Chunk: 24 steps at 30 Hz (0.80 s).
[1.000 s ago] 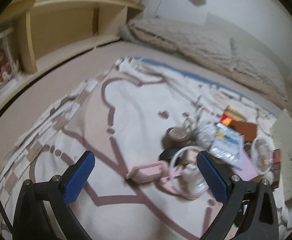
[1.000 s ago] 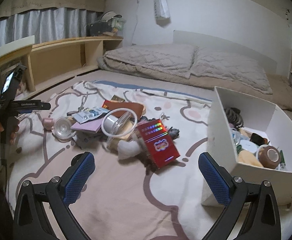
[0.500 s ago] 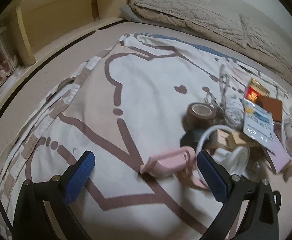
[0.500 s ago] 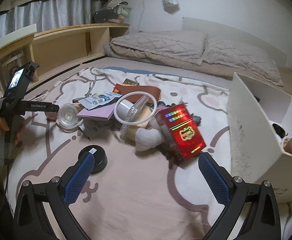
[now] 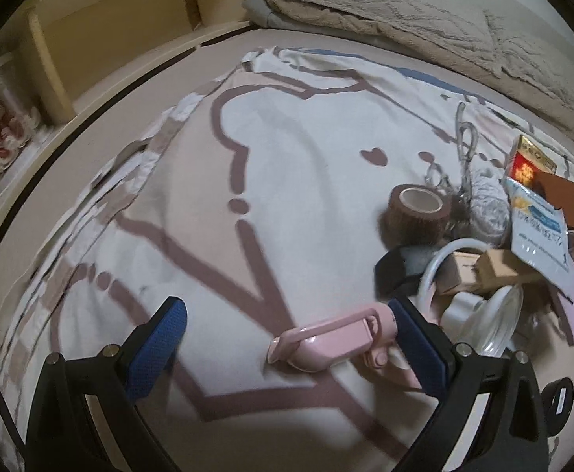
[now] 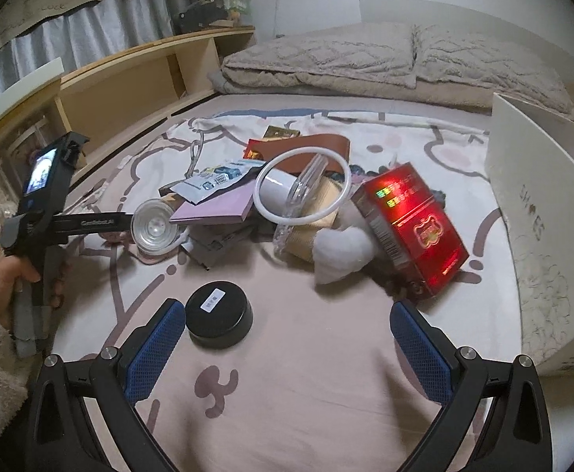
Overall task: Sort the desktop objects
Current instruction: 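Move the left tool toward the pink plastic handle while the right approaches the black jar, then close the left gripper on the pink handle while the right closes on the black jar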
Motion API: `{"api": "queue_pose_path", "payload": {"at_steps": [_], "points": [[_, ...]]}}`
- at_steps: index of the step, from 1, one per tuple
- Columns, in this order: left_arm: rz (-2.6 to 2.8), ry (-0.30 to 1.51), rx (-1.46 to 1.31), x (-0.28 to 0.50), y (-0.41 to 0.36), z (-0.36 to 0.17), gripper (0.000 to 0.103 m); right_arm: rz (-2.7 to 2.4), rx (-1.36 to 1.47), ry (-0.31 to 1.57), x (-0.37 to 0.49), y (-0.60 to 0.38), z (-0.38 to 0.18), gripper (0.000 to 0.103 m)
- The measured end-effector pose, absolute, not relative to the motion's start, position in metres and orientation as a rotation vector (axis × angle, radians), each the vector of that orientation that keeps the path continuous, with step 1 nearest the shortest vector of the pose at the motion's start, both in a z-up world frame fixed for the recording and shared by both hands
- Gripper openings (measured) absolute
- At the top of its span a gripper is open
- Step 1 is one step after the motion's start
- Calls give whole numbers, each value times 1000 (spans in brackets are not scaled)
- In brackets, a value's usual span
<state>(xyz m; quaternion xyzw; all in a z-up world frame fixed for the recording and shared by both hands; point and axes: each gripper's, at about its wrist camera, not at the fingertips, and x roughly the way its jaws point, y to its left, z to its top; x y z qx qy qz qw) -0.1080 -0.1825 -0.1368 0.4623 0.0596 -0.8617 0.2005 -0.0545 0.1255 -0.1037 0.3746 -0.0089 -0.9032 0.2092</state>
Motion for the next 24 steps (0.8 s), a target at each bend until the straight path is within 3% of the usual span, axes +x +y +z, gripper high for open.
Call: {"api": "queue_pose_path", "payload": {"at_steps": [15, 24], "points": [[-2281, 128, 1305, -79, -201, -133, 102, -2435, 1121, 40, -67, 102, -114, 103], [-2306, 241, 1335, -77, -208, -141, 102, -2391, 1254, 88, -89, 68, -132, 103]]}}
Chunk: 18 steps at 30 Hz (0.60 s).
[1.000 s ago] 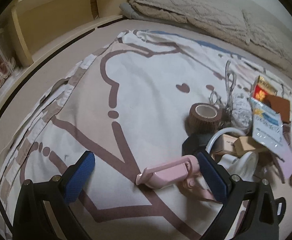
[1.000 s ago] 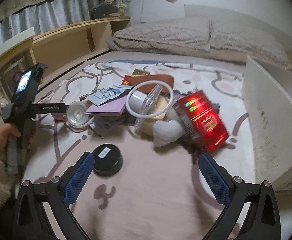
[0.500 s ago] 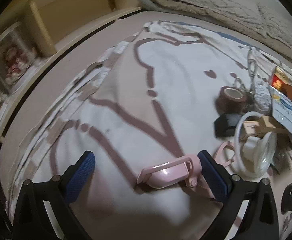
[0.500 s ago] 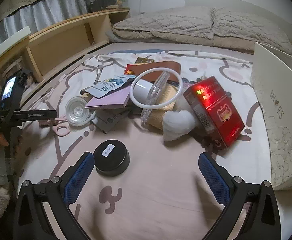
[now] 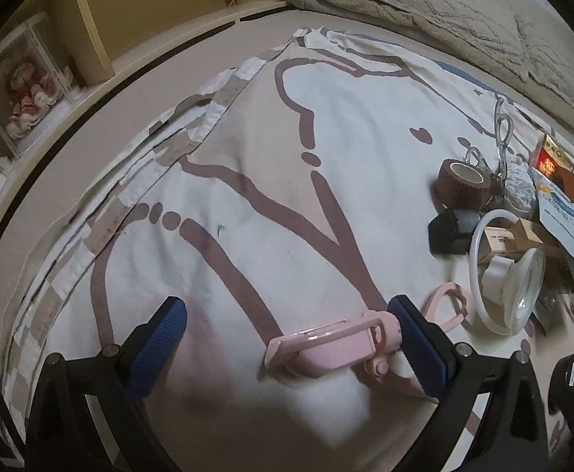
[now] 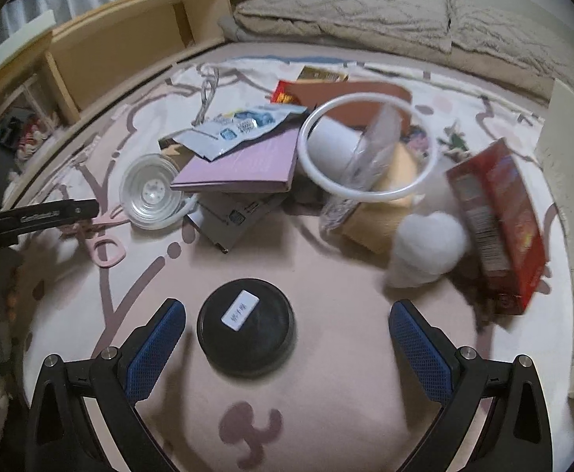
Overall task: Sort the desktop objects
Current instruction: 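Close the left gripper on the pink handle while the right closes on the black jar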
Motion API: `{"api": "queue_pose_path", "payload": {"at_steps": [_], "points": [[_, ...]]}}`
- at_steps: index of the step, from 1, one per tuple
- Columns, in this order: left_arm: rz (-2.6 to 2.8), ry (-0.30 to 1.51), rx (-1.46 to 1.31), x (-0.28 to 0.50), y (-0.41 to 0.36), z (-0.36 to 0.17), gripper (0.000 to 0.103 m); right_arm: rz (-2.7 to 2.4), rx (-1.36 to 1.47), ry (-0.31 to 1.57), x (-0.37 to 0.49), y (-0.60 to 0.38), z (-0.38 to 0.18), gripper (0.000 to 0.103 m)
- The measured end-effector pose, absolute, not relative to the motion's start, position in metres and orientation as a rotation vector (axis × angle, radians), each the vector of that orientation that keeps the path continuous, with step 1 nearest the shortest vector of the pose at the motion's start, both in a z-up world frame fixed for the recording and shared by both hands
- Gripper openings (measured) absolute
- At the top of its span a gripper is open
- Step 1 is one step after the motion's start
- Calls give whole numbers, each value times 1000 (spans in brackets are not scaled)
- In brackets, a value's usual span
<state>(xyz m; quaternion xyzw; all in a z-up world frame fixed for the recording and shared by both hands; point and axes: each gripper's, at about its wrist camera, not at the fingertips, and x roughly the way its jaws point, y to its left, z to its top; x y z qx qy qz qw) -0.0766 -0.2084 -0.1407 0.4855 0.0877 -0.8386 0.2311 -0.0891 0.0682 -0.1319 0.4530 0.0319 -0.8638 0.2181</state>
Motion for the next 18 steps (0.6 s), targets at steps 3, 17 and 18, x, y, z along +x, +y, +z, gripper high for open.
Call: {"api": "queue_pose_path", "payload": {"at_steps": [3, 17, 18], "points": [[-2306, 245, 1339, -78, -209, -144, 102, -2403, 1274, 129, -90, 57, -136, 103], [-2355, 151, 1325, -78, -199, -141, 86, -2500, 1228, 270, -74, 44, -144, 87], [-2360, 130, 1322, -78, -196, -141, 83, -2505, 1216, 280, -71, 42, -143, 84]]}}
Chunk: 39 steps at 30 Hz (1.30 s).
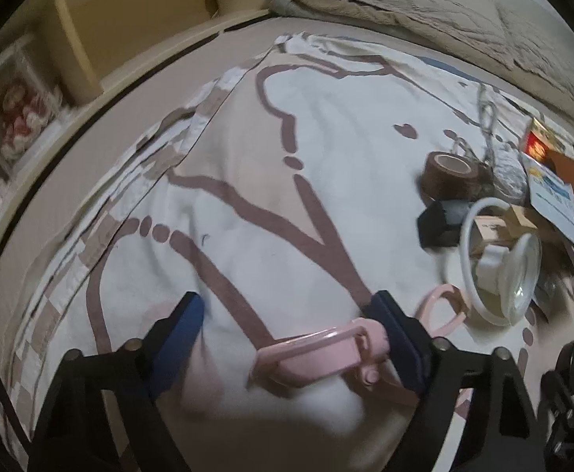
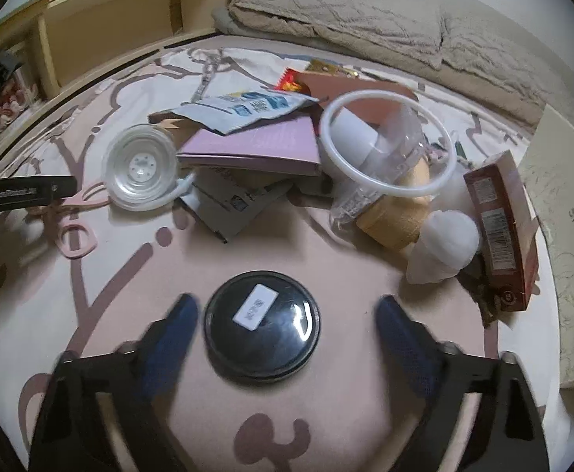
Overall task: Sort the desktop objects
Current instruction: 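Close the left gripper on the pink handle while the right closes on the black jar, then lift the pink handle with the left gripper while the right lifts the black jar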
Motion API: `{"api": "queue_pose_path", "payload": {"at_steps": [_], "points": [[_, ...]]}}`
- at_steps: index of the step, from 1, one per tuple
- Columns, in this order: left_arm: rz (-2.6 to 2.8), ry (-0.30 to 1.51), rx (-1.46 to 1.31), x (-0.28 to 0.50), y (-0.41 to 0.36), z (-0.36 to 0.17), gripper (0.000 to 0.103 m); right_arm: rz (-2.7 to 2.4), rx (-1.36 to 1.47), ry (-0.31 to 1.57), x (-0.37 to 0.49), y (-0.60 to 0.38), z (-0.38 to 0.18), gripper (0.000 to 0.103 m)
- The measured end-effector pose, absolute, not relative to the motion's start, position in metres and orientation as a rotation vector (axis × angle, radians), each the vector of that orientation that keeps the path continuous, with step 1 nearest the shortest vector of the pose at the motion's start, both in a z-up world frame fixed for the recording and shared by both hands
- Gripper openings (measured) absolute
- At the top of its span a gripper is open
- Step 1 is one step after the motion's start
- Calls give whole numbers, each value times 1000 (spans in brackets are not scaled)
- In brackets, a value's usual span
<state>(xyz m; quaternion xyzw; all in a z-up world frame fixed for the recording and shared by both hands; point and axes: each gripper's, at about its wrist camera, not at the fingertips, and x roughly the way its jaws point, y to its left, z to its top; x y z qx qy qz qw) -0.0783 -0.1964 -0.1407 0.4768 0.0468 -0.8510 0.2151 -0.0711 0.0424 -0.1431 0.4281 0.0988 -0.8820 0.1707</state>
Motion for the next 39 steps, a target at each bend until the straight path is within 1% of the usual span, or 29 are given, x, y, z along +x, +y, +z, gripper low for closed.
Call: {"api": "queue_pose_path", "payload": {"at_steps": [2, 3, 4, 5, 7, 9, 12, 16, 20, 24, 28, 31, 33, 39], "points": [[-2372, 97, 1316, -77, -192, -139, 79, -2508, 1201, 295, -67, 40, -142, 67], [-2379, 93, 1317, -77, -192, -139, 75, -2504, 1197, 295, -65, 39, -141, 61], [-2388, 91, 1318, -77, -191, -139, 74, -2496, 1195, 292, -62, 38, -141, 52], [-2394, 88, 1318, -77, -190, -138, 71, -2494, 1194, 291, -59, 38, -140, 51], [-2409, 75, 1319, -77, -187, -138, 64, -2488, 1194, 295, -52, 40, -139, 51], [-2423, 62, 1320, -77, -184, -137, 55, -2474, 1196, 281, -46, 44, -138, 51], [-2427, 28, 1317, -76, -180, -137, 55, -2455, 1205, 247, -32, 55, -136, 51], [-2435, 63, 1326, -74, -182, -136, 55, -2448, 1198, 267, -3, 72, -135, 51], [-2463, 197, 1379, -71, -184, -136, 55, -2448, 1191, 289, 20, 91, -135, 51], [-2483, 279, 1425, -69, -180, -135, 55, -2467, 1209, 272, 33, 116, -134, 51], [-2506, 209, 1468, -71, -160, -133, 55, -2542, 1236, 258, 37, 143, -133, 51], [-2529, 161, 1498, -72, -146, -132, 55, -2572, 1249, 148, 35, 163, -135, 51], [-2544, 105, 1515, -73, -133, -130, 55, -2586, 1248, 108, 34, 169, -136, 51], [-2600, -47, 1558, -69, -98, -128, 55, -2629, 1209, 147, 39, 167, -140, 51]]}}
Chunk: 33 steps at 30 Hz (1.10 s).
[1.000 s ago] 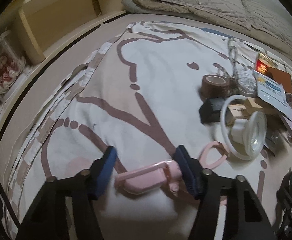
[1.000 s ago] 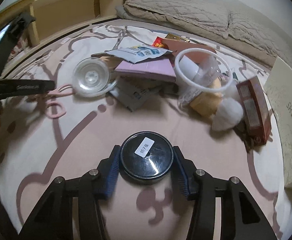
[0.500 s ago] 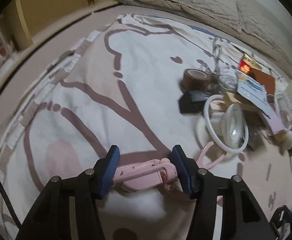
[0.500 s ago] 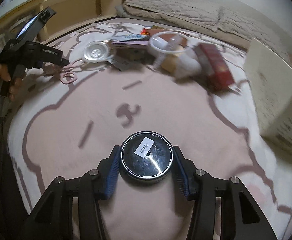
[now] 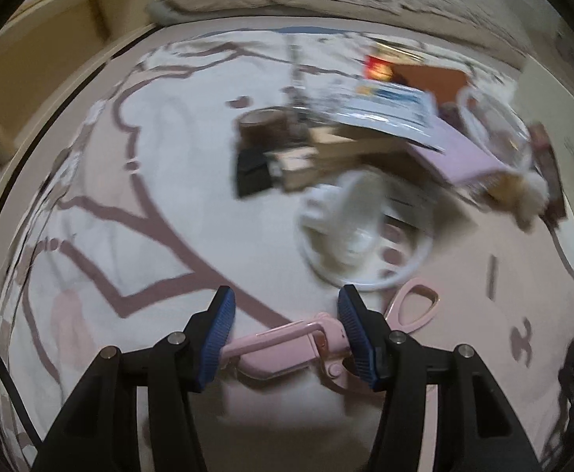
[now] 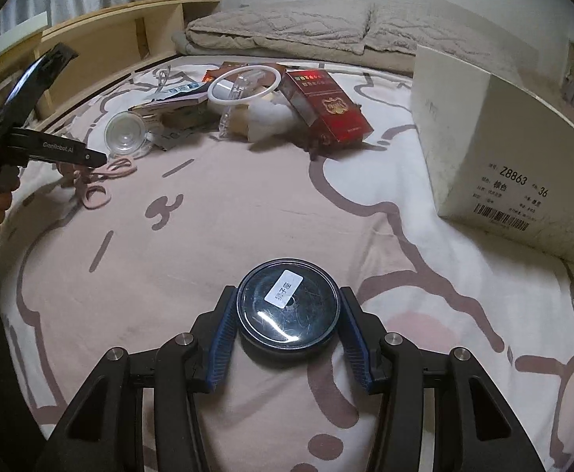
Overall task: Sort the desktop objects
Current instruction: 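Lift the pink handle with the left gripper while the right lifts the black jar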
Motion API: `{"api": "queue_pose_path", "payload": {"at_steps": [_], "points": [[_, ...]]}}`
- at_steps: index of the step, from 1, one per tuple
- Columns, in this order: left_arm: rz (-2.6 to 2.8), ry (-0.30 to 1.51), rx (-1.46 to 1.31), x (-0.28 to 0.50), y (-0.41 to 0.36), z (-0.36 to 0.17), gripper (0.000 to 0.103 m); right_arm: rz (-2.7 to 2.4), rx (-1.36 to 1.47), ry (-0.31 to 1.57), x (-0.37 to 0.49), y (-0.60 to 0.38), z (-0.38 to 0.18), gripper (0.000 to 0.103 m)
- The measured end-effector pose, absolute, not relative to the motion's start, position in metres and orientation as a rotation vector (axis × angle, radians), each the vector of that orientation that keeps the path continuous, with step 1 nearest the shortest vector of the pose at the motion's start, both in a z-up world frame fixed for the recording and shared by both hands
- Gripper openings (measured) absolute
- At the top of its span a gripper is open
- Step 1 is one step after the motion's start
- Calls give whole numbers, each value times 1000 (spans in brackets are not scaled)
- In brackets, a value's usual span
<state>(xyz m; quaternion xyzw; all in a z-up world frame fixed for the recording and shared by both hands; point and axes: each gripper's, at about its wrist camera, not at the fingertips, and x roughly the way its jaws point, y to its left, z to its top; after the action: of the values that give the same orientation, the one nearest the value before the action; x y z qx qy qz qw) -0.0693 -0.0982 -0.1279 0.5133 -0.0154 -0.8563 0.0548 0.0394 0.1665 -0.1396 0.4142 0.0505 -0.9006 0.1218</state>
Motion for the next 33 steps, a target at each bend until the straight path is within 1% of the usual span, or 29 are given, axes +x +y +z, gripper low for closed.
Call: {"api": "queue_pose_path", "payload": {"at_steps": [3, 14, 23, 33], "points": [[-2638, -124, 1582, -66, -78, -127, 55, -2629, 1206, 144, 39, 169, -141, 51], [-2748, -270, 1666, -59, -36, -131, 55, -2639, 1195, 168, 40, 167, -145, 51], [-2754, -219, 1691, -60, -41, -133, 55, -2651, 1171, 176, 42, 165, -146, 51], [-2765, -134, 1730, -63, -47, -135, 56, -2652, 1158, 142, 41, 167, -146, 52]]}}
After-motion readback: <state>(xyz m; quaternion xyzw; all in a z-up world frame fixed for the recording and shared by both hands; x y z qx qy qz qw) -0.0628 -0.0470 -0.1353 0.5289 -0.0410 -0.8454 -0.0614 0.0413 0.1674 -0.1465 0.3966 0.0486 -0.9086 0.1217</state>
